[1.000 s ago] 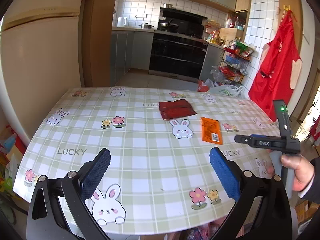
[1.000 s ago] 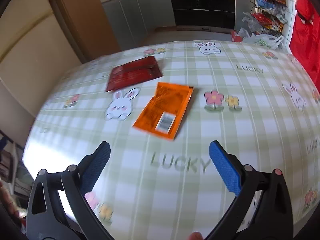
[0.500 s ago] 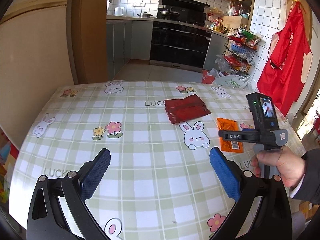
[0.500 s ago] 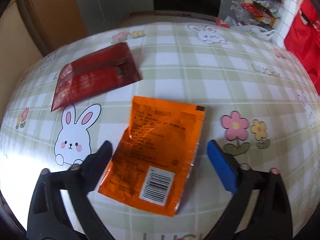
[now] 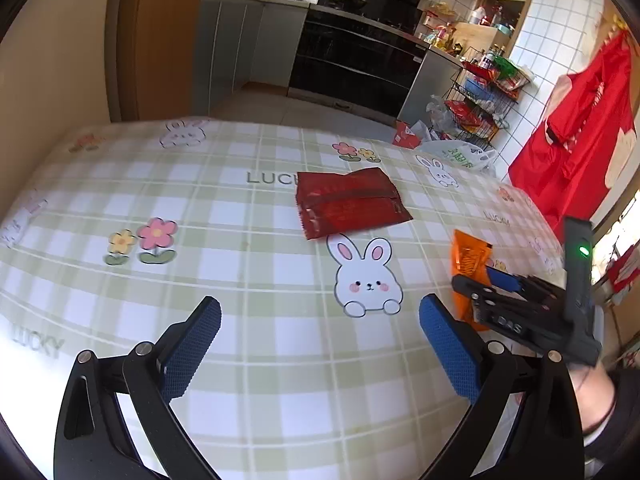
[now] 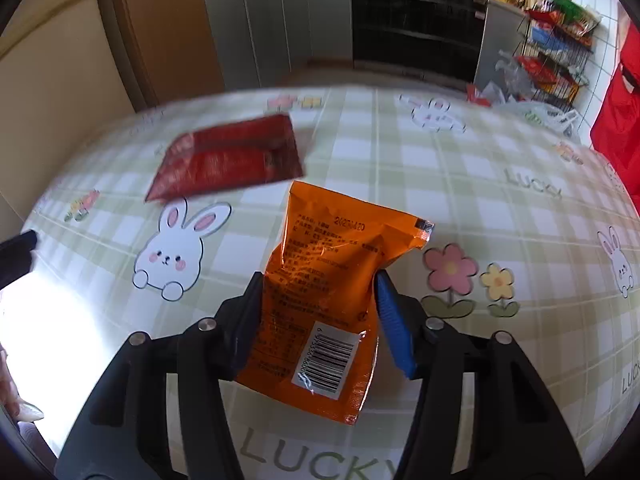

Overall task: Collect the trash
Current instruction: 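Grasp the orange sachet with the right gripper while the left grasps the red foil bag, then carry the orange sachet and red foil bag over the pink bin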

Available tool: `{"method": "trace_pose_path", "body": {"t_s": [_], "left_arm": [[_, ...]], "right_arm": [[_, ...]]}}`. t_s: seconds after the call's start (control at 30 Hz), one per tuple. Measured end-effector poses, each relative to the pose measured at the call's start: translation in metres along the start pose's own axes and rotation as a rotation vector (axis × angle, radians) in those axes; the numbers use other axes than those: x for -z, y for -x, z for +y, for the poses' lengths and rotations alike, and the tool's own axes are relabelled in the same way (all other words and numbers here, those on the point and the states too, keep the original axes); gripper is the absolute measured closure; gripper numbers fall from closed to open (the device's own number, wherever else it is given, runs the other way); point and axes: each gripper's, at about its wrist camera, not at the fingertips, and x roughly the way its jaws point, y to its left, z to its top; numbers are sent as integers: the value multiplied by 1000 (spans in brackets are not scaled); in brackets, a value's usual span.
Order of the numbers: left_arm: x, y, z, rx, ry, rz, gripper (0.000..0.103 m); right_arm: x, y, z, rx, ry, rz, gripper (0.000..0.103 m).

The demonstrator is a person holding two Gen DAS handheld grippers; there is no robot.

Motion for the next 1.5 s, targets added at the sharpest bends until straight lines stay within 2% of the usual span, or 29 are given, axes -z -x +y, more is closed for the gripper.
{"method": "trace_pose_path", "body": {"t_s": [0.1,0.23,0.3,0.4,0.47,0.57,0.67,0.83,0.87,0.97,1.07,1.1,1.17,1.27,1.37,1.5], "left_arm": [[-10,-22,-4,6,32,18,6],[-37,-52,-10,43,62,29,6],[-56,-67,-15,42,31,25,7],[-85,-92,-38,21,-190,35,7],[-100,-110,-56,78,-349,82,7],[-108,-135,-80,70,-560,138,7],[-104,-153,-96,52,-718,167,7],[-74,-183,-105,-2,-939,283,6],[-75,-185,-101,7,-926,283,7],[-88,-194,-84,9,-778,325,9],[-92,-195,-71,79,-653,362,28],[-92,-192,-68,82,-626,359,33],[-86,-183,-67,67,-648,328,40],[-81,-163,-60,105,-606,318,60],[-72,-138,-55,114,-556,272,66],[-56,-89,-47,152,-405,189,73]], "right_arm": [[3,10,-13,-5,-27,-52,47],[7,9,-21,-7,-57,-58,47],[9,7,-26,-14,-90,-56,47],[13,8,-36,-22,-144,-62,47],[14,12,-46,-36,-190,-72,47],[16,23,-57,-50,-233,-84,47],[19,38,-68,-48,-250,-99,47],[31,61,-92,-56,-323,-118,47],[33,65,-95,-56,-330,-117,47],[40,74,-101,-62,-340,-106,47],[47,82,-102,-68,-347,-105,47],[49,84,-101,-70,-345,-106,47],[53,87,-96,-78,-341,-102,47],[57,93,-86,-94,-327,-108,47],[61,103,-71,-107,-291,-126,47],[66,121,-53,-132,-252,-146,47]]}}
